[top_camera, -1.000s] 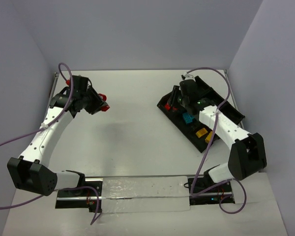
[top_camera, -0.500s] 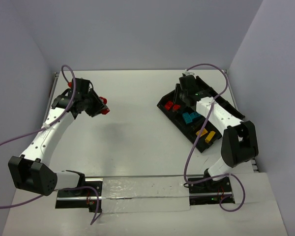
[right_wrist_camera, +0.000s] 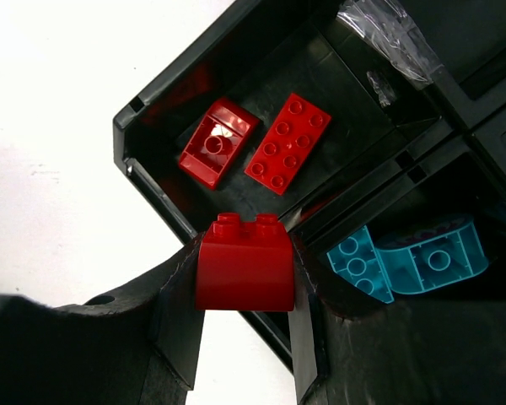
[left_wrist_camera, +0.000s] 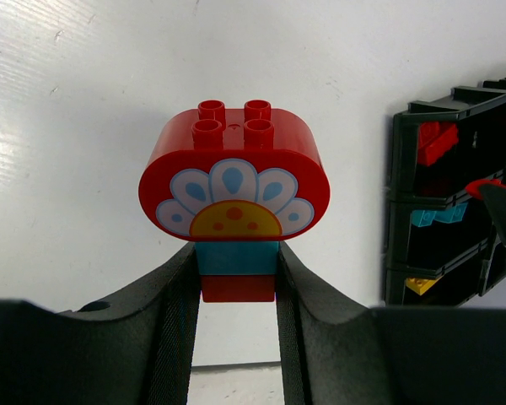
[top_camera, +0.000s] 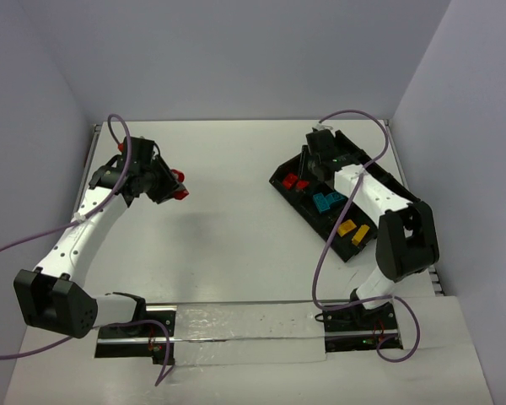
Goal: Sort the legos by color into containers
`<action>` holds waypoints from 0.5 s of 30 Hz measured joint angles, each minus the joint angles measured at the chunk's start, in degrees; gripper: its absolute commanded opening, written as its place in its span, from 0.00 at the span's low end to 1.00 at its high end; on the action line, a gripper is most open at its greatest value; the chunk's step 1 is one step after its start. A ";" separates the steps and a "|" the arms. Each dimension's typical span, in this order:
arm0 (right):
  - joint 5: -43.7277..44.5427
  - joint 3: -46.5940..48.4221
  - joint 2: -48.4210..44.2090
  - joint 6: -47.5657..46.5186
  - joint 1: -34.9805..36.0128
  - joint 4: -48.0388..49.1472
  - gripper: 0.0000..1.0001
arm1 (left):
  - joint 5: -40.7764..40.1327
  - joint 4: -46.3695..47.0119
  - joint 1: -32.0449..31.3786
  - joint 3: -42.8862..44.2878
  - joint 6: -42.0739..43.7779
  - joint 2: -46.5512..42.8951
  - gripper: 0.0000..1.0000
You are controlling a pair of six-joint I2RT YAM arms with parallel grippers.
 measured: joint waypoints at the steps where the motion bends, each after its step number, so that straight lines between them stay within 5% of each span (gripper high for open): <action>1: 0.12 0.00 0.13 -0.07 0.00 0.00 0.04 | 0.15 0.02 -0.02 0.00 0.09 0.02 0.00; 15: 0.87 1.83 4.00 -0.60 -0.33 -0.23 0.07 | 0.61 0.26 -0.04 -0.20 0.42 0.02 0.00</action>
